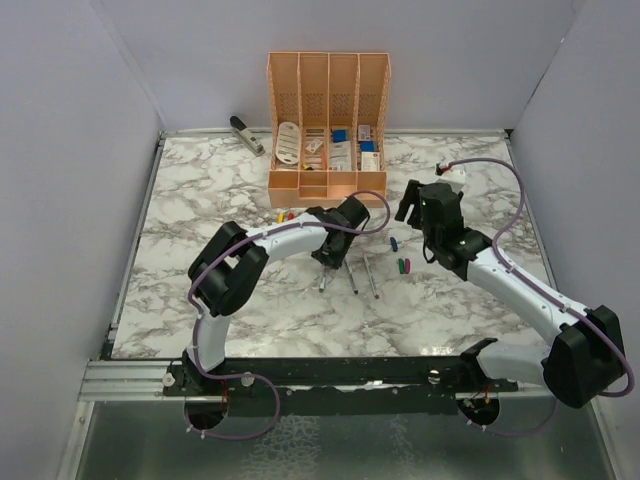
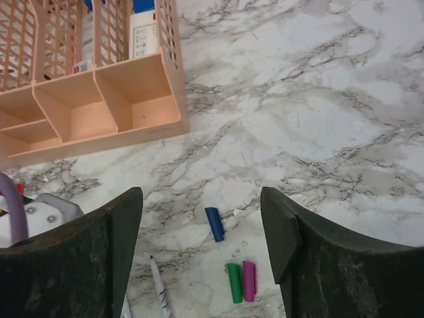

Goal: Insert the pens into the pen caps

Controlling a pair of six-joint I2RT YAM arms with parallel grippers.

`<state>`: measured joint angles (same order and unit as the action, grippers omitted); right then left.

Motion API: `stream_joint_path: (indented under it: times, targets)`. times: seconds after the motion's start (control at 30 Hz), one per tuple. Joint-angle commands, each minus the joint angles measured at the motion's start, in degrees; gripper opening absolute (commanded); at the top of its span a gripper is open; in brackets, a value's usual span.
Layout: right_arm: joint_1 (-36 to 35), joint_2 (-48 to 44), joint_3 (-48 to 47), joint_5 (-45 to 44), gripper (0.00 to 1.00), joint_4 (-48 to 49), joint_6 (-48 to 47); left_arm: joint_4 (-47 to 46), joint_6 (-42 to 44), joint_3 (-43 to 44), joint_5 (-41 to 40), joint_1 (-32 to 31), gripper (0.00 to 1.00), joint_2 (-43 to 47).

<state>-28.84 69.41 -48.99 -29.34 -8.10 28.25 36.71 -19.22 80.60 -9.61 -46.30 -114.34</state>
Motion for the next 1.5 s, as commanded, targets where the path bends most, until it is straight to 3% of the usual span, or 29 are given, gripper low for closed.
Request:
stream_joint_path:
  times: [0.0, 0.23, 0.53, 0.97, 1.37, 1.47]
  targets:
    - [0.3, 1.5, -1.1, -1.5, 0.71, -6.6, 2.0, 1.6, 1.0, -4.9, -1.2, 1.3, 0.35, -4.3]
    - [0.3, -0.4, 1.9, 0.3, 0.69, -12.5, 5.4, 2.1, -2.0, -8.5, 3.9, 1.3, 0.38, -0.8]
    - [0.3, -1.1, 3.1, -0.2, 0.68, -16.5, 6.2, 2.9, -4.1, -11.8, 6.3, 1.3, 0.35, 1.0]
    - [0.3, 3.5, 3.2, 5.3, 0.59, -19.1, 5.0, 2.9, -5.8, -16.2, 7.5, 1.3, 0.24, 3.0]
    - [0.3, 5.2, 2.6, 8.6, 0.55, -20.3, 3.9, 1.7, -4.4, -15.6, 10.5, 1.4, 0.01, 0.1]
    - [0.2, 5.3, 3.0, 10.7, 0.54, -19.5, 2.8, 1.1, -4.4, -16.0, 11.8, 1.5, 0.0, -0.3]
